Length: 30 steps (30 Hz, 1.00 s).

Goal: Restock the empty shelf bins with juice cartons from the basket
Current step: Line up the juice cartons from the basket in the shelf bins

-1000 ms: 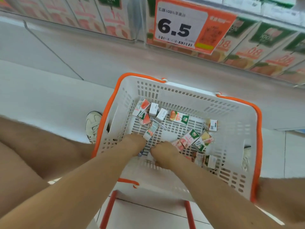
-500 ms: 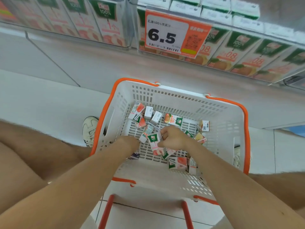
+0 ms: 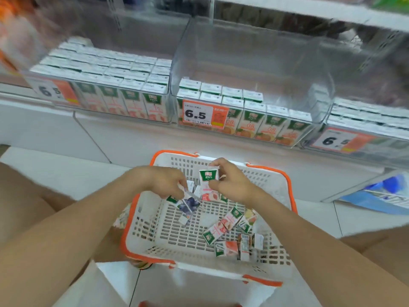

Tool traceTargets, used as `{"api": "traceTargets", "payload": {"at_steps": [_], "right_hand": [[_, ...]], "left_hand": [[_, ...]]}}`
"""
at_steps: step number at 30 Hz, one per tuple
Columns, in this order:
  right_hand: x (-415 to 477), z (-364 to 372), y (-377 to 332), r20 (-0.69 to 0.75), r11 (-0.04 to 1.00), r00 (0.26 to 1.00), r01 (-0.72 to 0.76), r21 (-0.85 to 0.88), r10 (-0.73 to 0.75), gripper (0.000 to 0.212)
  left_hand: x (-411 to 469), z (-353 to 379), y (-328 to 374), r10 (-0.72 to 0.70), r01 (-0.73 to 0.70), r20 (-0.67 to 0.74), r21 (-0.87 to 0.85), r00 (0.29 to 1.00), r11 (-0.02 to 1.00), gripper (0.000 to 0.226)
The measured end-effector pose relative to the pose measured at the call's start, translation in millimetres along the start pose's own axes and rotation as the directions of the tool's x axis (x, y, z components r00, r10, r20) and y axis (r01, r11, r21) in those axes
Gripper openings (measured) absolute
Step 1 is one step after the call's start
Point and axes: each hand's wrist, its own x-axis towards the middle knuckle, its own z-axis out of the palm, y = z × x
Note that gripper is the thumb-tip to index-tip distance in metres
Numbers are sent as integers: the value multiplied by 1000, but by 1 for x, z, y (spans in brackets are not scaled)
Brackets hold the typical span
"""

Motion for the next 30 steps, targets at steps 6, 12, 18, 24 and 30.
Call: {"api": "traceTargets", "payload": {"at_steps": [6,12,18,24,30], "right_hand": [[-32,-2,-81,-208,952,930,304,-23,-302,27],[-43,-19,-135,-387,911,833,410,-47,-395,23],[-45,-44,-158,-535,920,757,375,-113,-375,12],[-46,-64,-176,-471,820,882,261,510,12,21],[-56,-87,-175,-411,751,905,195,631,110,22]], "left_hand": [[-65,-60,28,158,-227,-318,-191,935,955,28],[-99,-93,49,164,-389,-572,-297,804,872,20],[-95,-92,78,-32,-549,-758,-501,651,669,23],[-97,-94,101,-121,-650,-740,-647,662,399,20],[-116,-98,101,214,-717,-689,-628,693,303,45]]}}
